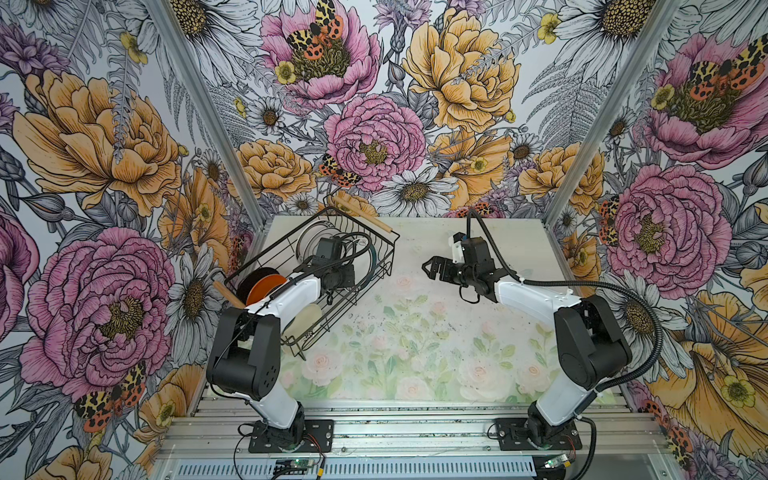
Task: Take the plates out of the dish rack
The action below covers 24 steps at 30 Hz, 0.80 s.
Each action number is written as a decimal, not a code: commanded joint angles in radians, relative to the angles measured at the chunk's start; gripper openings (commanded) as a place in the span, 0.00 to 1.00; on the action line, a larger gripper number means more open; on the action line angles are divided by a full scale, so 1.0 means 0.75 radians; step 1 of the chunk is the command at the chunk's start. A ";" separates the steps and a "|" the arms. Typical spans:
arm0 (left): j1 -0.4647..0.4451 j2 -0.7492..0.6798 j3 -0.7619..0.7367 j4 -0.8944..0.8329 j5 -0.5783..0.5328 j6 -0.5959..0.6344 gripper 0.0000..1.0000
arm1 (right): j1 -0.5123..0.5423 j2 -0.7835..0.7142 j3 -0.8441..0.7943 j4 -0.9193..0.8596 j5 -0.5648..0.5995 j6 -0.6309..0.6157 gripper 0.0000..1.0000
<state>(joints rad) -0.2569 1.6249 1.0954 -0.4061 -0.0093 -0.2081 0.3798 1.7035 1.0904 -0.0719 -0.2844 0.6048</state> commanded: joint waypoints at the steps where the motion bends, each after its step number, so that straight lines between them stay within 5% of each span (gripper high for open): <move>1: -0.005 -0.046 -0.008 0.039 0.003 0.011 0.16 | -0.005 0.007 0.023 0.000 -0.001 0.008 0.99; 24: -0.024 -0.214 -0.049 0.029 -0.030 0.015 0.06 | -0.005 -0.020 0.008 0.000 0.013 0.014 1.00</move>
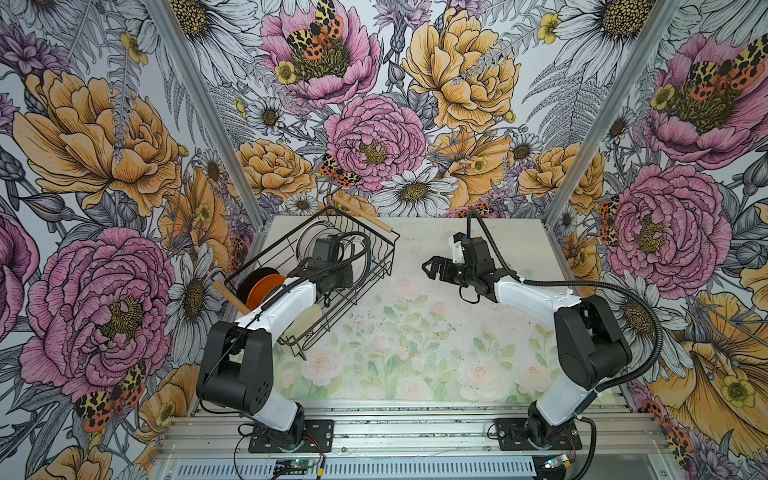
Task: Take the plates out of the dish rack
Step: 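Grasp the outermost green-rimmed white plate with the left gripper and lift it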
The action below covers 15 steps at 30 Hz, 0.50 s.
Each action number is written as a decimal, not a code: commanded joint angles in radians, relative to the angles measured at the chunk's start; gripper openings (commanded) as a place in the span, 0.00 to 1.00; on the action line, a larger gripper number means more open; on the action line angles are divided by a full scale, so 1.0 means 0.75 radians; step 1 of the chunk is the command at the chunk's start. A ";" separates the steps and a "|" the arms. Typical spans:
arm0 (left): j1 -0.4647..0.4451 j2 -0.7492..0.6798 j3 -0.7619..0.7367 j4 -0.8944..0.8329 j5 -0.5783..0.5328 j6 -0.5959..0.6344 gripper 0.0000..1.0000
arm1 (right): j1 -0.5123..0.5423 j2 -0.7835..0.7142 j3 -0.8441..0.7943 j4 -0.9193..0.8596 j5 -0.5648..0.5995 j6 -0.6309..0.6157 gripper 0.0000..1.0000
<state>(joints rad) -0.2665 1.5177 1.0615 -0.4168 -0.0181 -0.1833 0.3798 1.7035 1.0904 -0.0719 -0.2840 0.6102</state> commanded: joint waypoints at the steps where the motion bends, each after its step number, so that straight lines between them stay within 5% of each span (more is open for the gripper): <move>1: -0.015 -0.082 -0.002 0.039 -0.019 -0.017 0.06 | -0.005 -0.021 0.008 0.000 0.013 0.009 1.00; 15: -0.053 -0.434 0.101 -0.158 -0.129 -0.057 0.06 | -0.059 -0.089 0.047 -0.037 0.064 -0.051 0.99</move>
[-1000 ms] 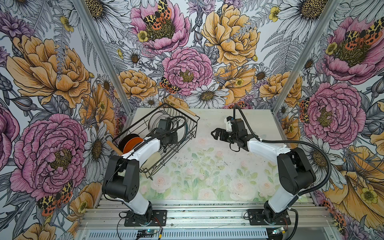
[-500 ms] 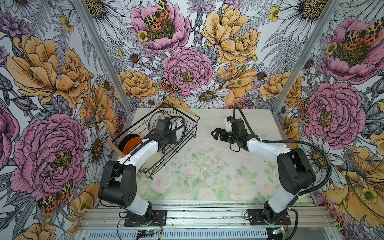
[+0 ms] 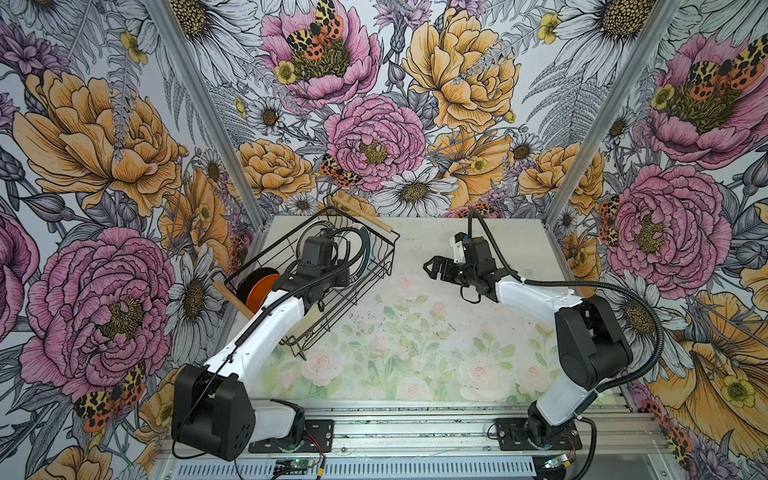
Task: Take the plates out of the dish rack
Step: 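Grasp the outermost green-rimmed white plate with the left gripper and lift it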
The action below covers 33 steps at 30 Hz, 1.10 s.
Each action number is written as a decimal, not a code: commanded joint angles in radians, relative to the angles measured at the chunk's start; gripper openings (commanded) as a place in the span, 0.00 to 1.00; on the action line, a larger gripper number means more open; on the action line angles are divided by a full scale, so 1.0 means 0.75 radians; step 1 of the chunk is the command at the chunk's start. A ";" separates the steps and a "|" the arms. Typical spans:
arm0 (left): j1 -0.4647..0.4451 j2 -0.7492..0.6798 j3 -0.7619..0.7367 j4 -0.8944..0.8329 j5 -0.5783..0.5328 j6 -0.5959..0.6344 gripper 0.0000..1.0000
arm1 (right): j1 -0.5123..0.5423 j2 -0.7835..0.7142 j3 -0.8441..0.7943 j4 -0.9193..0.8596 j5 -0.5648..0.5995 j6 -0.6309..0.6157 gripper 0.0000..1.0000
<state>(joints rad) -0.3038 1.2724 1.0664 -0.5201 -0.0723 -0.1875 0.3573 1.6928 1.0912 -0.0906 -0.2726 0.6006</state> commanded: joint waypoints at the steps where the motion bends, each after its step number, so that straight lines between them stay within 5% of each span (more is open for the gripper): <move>1: -0.002 -0.127 0.121 -0.047 -0.026 -0.066 0.07 | -0.037 -0.088 0.048 -0.014 0.055 -0.046 0.99; 8: -0.037 -0.187 0.313 -0.141 0.246 -0.215 0.08 | -0.055 -0.258 0.119 -0.143 0.287 -0.340 1.00; 13: -0.144 -0.156 0.355 -0.027 0.467 -0.330 0.08 | -0.091 -0.411 0.081 -0.147 0.322 -0.384 0.99; 21: -0.223 0.007 0.132 0.596 0.821 -0.722 0.11 | -0.165 -0.667 -0.126 -0.067 0.090 -0.156 1.00; 27: -0.277 0.152 0.114 0.708 0.827 -0.835 0.09 | -0.208 -0.919 -0.400 0.144 -0.108 -0.009 0.99; 33: -0.339 0.264 0.119 0.780 0.830 -0.933 0.09 | -0.208 -0.933 -0.625 0.597 -0.313 0.206 0.97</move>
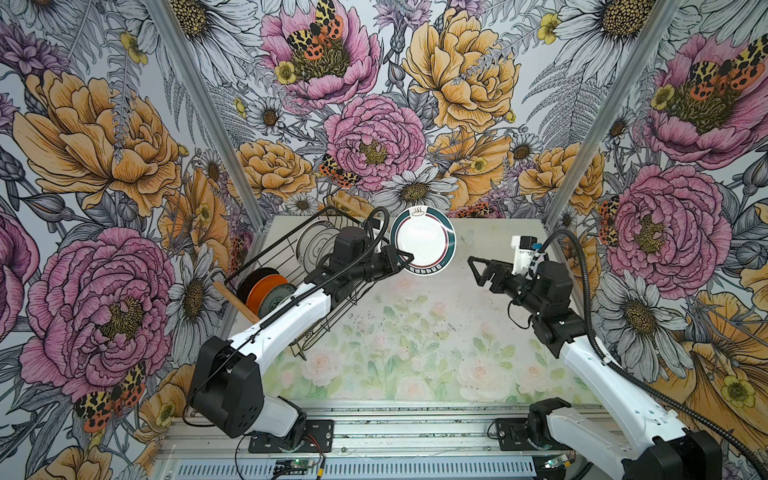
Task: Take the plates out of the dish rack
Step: 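Grasp the outermost green-rimmed white plate with the left gripper and lift it, then pass the plate from the left gripper to the right gripper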
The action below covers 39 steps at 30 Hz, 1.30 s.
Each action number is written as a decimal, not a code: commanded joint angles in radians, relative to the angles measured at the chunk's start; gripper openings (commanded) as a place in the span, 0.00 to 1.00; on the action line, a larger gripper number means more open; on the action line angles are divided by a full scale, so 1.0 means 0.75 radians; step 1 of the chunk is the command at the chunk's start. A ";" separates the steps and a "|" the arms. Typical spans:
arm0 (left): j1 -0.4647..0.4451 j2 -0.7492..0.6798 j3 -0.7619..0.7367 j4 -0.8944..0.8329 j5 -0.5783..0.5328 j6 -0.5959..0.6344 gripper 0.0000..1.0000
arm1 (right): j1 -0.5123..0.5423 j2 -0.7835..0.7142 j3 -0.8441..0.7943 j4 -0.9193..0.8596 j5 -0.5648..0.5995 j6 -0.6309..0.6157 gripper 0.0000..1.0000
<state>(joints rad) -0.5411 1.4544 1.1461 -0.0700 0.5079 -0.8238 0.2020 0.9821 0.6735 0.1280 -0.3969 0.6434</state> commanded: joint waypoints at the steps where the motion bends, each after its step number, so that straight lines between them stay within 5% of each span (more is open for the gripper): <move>1: -0.030 0.040 0.010 0.197 0.063 -0.106 0.09 | -0.001 0.037 -0.096 0.379 -0.168 0.188 0.95; 9: -0.065 0.104 -0.010 0.263 0.083 -0.171 0.10 | 0.003 0.221 -0.186 0.802 -0.230 0.371 0.79; 29: -0.099 0.213 0.007 0.266 0.099 -0.182 0.11 | 0.009 0.616 -0.203 1.336 -0.293 0.613 0.27; 36: -0.104 0.222 0.016 0.234 0.068 -0.162 0.23 | 0.007 0.621 -0.204 1.334 -0.306 0.617 0.00; 39: -0.105 0.221 0.026 0.189 0.048 -0.134 0.30 | 0.008 0.614 -0.209 1.325 -0.300 0.618 0.00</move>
<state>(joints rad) -0.6113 1.6199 1.1454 0.0711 0.5545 -0.9512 0.2024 1.4483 0.5243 1.0710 -0.6079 1.1252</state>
